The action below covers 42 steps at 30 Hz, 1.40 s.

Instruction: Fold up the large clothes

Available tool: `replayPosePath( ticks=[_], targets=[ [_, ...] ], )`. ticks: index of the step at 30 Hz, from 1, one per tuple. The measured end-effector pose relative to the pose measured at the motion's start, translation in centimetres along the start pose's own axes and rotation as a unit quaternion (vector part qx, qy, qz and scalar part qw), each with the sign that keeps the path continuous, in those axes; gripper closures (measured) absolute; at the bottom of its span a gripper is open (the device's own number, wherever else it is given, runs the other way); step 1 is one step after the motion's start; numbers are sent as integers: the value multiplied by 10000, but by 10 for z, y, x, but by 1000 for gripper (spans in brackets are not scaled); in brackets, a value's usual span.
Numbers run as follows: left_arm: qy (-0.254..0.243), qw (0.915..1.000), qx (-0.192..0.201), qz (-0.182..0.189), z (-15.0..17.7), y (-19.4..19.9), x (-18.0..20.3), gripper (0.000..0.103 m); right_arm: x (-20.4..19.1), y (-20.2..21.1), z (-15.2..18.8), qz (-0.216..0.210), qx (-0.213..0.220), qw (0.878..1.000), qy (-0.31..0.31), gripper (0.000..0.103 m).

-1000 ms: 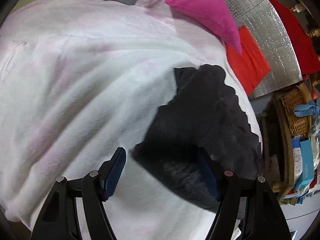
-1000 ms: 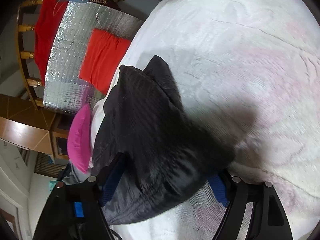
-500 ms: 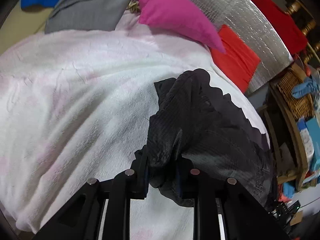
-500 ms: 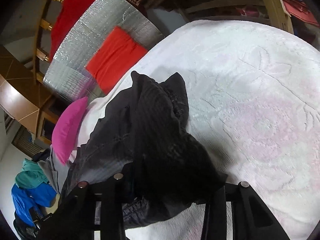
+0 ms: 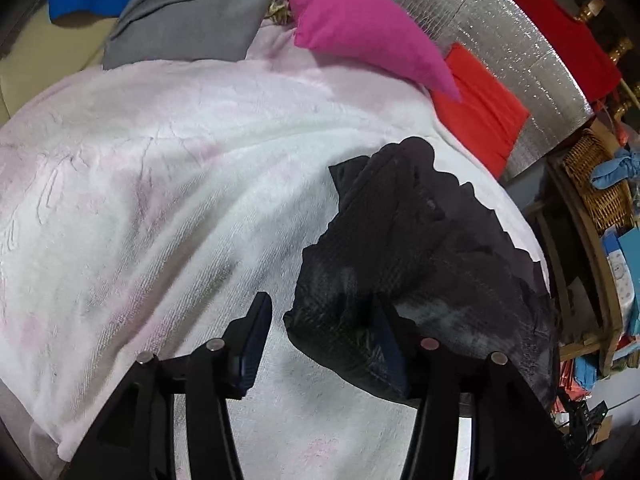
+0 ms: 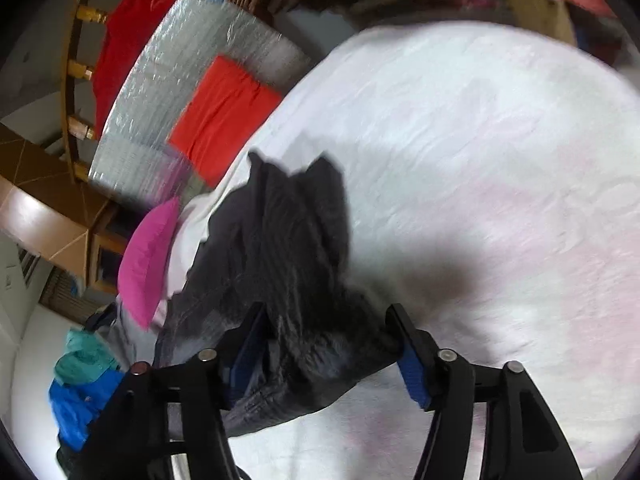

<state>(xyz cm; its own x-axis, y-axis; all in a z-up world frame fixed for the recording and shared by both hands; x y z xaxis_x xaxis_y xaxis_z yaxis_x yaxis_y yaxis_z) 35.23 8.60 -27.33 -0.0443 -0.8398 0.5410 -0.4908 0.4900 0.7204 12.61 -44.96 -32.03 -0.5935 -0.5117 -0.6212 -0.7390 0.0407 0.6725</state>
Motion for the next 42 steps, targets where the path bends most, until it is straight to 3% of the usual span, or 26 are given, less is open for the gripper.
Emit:
replayPosePath(
  ticks=[3,9,10,11,12,14,17,19,22,27,29,31,33,35,42],
  targets=[
    [45,9999,-130,34,-2,-6,0,49,3,-2,-14,-95,53,9996,-254,28],
    [-276,9988,-402,-53,-10,-26,13,49,-9,-59,-9,-306,-1094,9934,-145,29],
    [-312,9986,-413,-73,-11,-30,15,50,-12,-62,-6,-295,-1120,9933,-65,34],
    [-331,9985,-419,-89,-11,-31,16,51,-17,-63,-4,-217,-1069,9940,77,51],
    [-393,9984,-389,-139,-12,-32,17,64,-25,-59,-3,-127,-928,9952,297,59],
    [-548,9975,-384,-218,-14,-33,20,71,-34,-47,-5,-173,-707,9965,413,69],
    [-729,9963,-295,-339,-17,-32,27,73,-37,-35,-3,-285,-458,9982,255,70],
    [-852,9943,-353,-528,-13,-40,27,72,-28,-49,6,27,-556,9981,263,70],
    [-1139,9889,-365,-882,-8,-46,32,63,-15,-60,14,-5,-685,9976,-21,61],
    [-1750,9752,-58,-1350,-2,-23,53,63,-29,-33,10,315,-428,9980,337,40],
    [-1932,9703,219,-1442,0,-6,63,59,-32,-10,6,407,-123,9975,571,38],
    [-2117,9637,587,-1516,3,17,78,43,-28,13,2,497,142,9954,811,37],
    [-2244,9576,890,-1572,7,35,89,37,-33,28,1,523,326,9933,978,36],
    [-2360,9519,1107,-1611,10,50,101,37,-39,47,2,518,486,9908,1151,36],
    [-2548,9445,1421,-1508,25,88,130,36,-71,85,13,292,767,9853,1496,36]
  ],
)
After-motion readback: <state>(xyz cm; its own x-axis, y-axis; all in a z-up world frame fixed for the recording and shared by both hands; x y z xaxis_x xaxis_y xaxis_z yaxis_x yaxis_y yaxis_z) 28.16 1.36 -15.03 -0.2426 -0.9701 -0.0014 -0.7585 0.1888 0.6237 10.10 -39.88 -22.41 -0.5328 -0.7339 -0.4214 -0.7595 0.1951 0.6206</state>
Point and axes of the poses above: each gripper's, at about its wrist camera, not at the fingertips, and y roughly against the way its jaws point, x to its right, z to its underside, the point moved 4 cm from there along -y, roughly the way its jaws point, and after that the axes turned 7 degrees about z, right-handed, at the moved point
